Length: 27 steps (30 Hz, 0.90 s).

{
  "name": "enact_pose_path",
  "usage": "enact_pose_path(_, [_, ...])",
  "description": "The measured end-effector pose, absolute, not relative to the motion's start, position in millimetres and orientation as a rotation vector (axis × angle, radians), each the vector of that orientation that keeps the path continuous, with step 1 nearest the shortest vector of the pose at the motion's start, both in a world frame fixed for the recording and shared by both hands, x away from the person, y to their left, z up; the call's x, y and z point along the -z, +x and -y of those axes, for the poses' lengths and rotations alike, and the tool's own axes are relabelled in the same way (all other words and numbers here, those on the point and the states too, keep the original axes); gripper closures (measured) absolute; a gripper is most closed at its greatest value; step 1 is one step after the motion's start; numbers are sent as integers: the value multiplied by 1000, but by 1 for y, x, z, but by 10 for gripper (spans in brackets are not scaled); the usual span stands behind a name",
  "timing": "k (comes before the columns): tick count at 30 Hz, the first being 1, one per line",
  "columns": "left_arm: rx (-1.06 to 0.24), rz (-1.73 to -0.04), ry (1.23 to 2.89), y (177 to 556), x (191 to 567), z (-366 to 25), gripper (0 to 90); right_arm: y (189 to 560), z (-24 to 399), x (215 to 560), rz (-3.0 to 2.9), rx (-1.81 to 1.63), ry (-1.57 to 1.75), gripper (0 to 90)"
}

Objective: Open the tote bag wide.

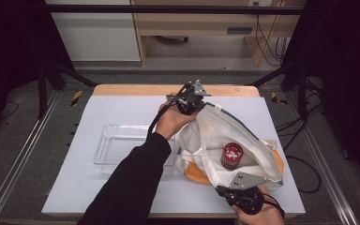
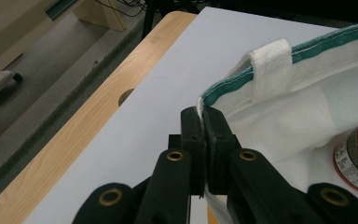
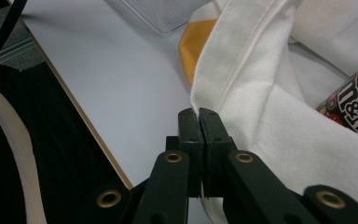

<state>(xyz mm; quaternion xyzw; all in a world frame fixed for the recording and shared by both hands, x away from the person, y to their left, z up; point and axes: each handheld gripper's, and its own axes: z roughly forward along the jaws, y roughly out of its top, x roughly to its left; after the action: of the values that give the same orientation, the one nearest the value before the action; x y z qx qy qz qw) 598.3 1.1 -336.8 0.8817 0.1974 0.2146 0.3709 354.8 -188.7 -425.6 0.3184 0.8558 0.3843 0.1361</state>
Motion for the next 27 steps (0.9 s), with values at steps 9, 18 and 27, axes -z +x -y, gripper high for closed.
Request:
enact_pose_path(9, [-546, -521, 2253, 602, 344, -2, 885, 356, 191, 432, -2503, -1120, 930, 896])
enact_pose_path(18, [-537, -533, 2244, 600, 346, -4, 886, 360, 195, 435, -2464, -1147, 974, 874])
enact_pose_path(27, [-533, -539, 2245, 600, 347, -3, 885, 359, 185, 433, -2383, -1154, 970, 550])
